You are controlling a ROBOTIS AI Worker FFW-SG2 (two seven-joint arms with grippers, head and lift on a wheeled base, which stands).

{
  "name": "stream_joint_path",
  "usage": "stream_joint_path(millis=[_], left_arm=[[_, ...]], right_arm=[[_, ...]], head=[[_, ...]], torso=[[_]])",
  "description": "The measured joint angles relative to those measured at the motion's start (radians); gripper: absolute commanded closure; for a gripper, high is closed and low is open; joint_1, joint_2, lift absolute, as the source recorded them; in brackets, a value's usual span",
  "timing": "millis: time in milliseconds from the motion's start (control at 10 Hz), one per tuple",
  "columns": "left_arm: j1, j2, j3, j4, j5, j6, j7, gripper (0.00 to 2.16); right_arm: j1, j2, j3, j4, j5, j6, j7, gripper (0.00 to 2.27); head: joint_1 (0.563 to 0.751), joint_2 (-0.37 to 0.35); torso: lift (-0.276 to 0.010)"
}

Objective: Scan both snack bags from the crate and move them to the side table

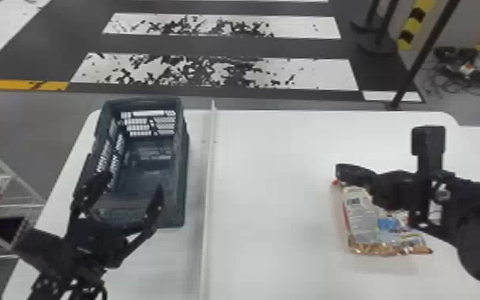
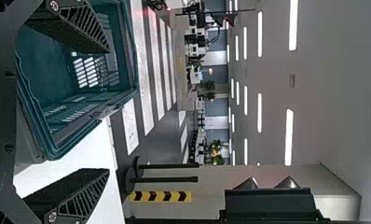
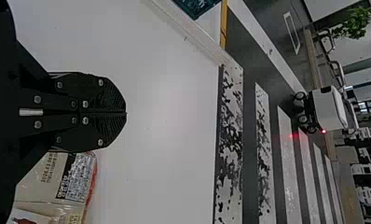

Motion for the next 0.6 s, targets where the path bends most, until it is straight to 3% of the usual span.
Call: stream_joint_path(millis=[600], left_arm=[[-0.002,0.000,0.008,0.005,0.004,0.001,0.000,0.09]], right_arm=[[-0.022,-0.003,0.032,0.119,0.130,-0.055,-0.068,2.24]], head=[[0.695,-0.025]], torso=[[-0.075]])
